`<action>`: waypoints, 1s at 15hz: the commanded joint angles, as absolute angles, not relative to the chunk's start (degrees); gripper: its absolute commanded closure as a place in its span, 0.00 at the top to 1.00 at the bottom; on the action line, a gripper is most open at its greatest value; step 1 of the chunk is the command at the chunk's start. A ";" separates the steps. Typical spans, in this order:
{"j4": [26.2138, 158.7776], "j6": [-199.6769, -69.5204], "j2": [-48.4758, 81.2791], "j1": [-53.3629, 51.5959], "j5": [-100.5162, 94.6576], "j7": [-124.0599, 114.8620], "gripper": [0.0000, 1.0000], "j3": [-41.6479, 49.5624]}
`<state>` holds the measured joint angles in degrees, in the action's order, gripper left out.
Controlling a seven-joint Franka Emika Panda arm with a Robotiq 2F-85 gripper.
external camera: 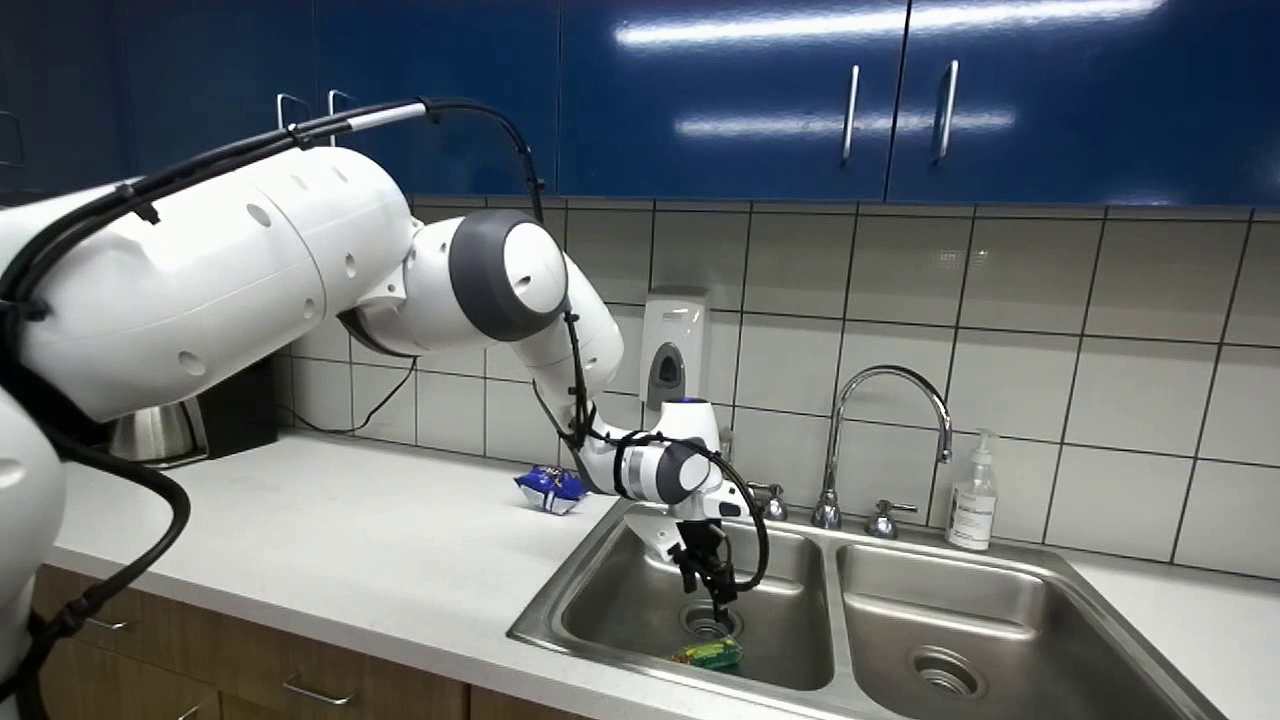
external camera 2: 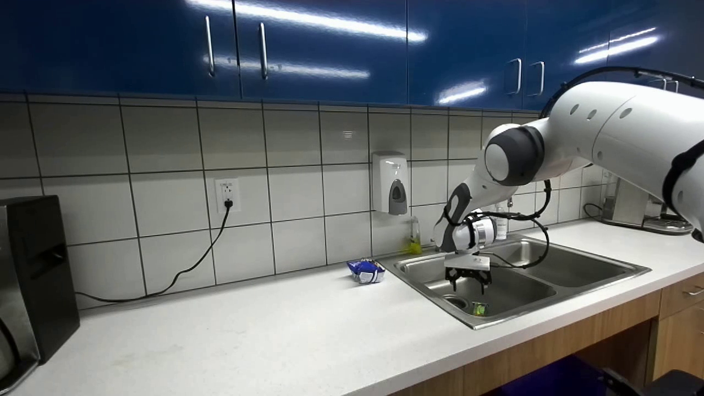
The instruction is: Put the chocolate bar inside the sink
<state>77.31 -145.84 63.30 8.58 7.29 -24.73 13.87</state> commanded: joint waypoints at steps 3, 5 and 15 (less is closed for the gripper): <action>84.66 -142.29 53.72 8.90 5.39 -14.74 1.00 11.79; 86.99 -141.54 50.96 10.11 5.47 -9.21 1.00 9.83; 105.63 -140.47 36.02 8.86 3.66 -1.74 1.00 9.18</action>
